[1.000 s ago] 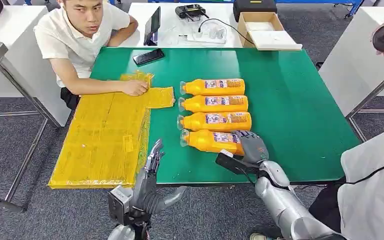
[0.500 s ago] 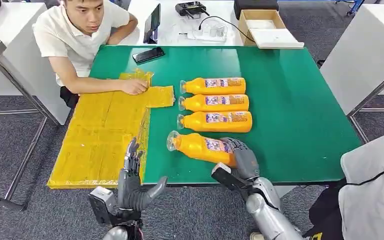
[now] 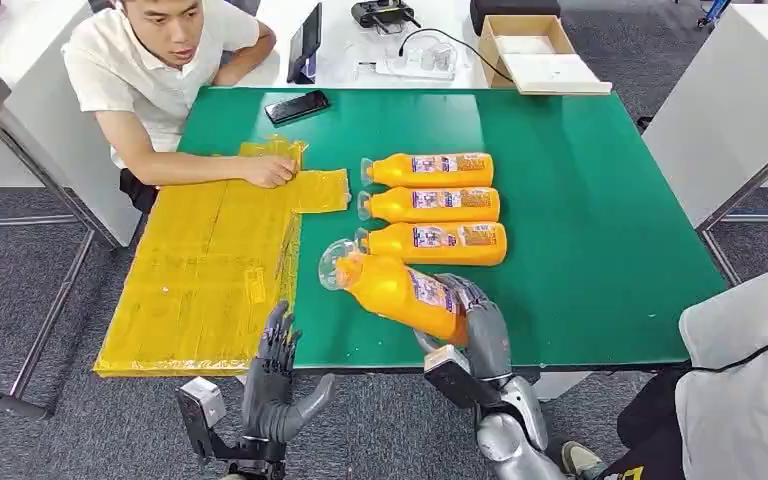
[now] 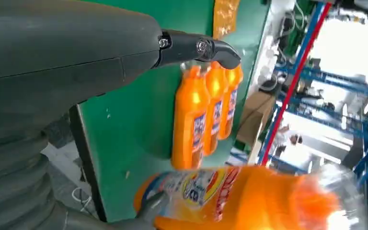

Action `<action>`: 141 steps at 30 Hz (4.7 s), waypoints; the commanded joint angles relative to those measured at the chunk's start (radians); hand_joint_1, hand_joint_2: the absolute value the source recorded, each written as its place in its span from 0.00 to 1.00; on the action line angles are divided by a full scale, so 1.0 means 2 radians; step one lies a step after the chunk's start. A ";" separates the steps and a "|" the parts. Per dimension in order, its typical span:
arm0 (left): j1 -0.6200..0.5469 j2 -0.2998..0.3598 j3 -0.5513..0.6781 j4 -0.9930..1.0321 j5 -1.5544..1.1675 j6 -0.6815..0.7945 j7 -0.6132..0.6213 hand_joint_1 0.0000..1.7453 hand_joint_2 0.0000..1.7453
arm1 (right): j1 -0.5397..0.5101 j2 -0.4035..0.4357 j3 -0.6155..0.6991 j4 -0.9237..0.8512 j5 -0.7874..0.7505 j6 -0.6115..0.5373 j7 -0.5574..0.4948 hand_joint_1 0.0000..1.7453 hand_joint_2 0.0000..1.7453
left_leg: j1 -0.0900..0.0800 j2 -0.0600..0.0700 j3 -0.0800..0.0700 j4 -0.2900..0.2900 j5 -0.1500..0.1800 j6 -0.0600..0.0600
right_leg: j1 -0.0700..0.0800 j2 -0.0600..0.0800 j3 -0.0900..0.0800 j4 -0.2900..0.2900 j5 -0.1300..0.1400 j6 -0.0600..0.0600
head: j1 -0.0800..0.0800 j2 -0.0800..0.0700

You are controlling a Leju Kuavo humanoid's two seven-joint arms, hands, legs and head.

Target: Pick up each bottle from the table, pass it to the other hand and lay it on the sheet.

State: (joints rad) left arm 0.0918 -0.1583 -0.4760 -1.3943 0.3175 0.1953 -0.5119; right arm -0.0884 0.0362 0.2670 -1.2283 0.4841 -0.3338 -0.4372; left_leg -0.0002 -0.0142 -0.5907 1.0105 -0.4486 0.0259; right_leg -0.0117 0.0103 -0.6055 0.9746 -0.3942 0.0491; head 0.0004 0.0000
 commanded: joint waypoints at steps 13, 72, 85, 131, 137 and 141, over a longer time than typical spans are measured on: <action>-0.040 0.008 -0.026 0.029 -0.021 -0.007 -0.006 0.00 1.00 | -0.035 0.041 0.127 0.097 -0.003 0.031 0.002 1.00 1.00 | 0.000 0.001 0.002 -0.001 -0.001 -0.001 | 0.000 0.000 0.002 -0.001 0.000 -0.001 | 0.000 0.000; -0.020 0.022 0.110 -0.014 -0.243 0.177 0.040 1.00 1.00 | 0.078 0.011 0.057 -0.057 0.031 -0.169 -0.045 0.00 0.00 | 0.000 0.000 0.001 0.000 -0.001 -0.001 | 0.000 -0.001 0.001 0.000 -0.001 -0.001 | 0.000 0.000; -0.145 0.018 0.169 0.147 -0.642 0.240 0.154 1.00 1.00 | 0.095 0.045 0.011 -0.109 0.010 -0.182 -0.104 0.00 0.00 | 0.000 -0.001 0.000 -0.001 0.000 -0.001 | 0.000 -0.001 -0.001 0.000 0.000 -0.001 | 0.000 0.000; -0.236 0.035 0.093 0.248 -0.528 0.019 0.149 0.00 1.00 | 0.058 0.051 0.002 0.018 -0.035 -0.127 -0.124 0.00 0.00 | -0.001 0.001 0.007 -0.002 0.001 -0.002 | -0.001 0.000 0.007 0.000 0.000 -0.002 | 0.000 0.000; -0.169 0.050 0.074 0.099 -0.428 0.023 0.112 0.00 1.00 | 0.064 0.047 -0.002 0.015 -0.037 -0.134 -0.128 0.00 0.00 | 0.000 0.000 0.005 -0.001 0.000 -0.001 | 0.000 -0.001 0.004 0.001 0.000 -0.001 | 0.000 0.000; -0.142 0.056 0.075 0.049 -0.391 0.023 0.098 0.00 1.00 | 0.067 0.048 -0.003 0.013 -0.037 -0.135 -0.129 0.00 0.00 | 0.000 0.001 0.003 -0.001 0.000 -0.001 | 0.000 0.000 0.002 0.001 -0.001 -0.001 | 0.000 0.000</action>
State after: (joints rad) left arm -0.3170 -0.1041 -0.2705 -1.0001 -0.5468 0.2422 -0.2885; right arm 0.0533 0.1369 0.2884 -1.2573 0.4143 -0.5936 -0.6649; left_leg -0.0011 -0.0157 -0.5865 1.0099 -0.4472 0.0241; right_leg -0.0128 0.0084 -0.6021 0.9773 -0.3945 0.0479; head 0.0008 0.0000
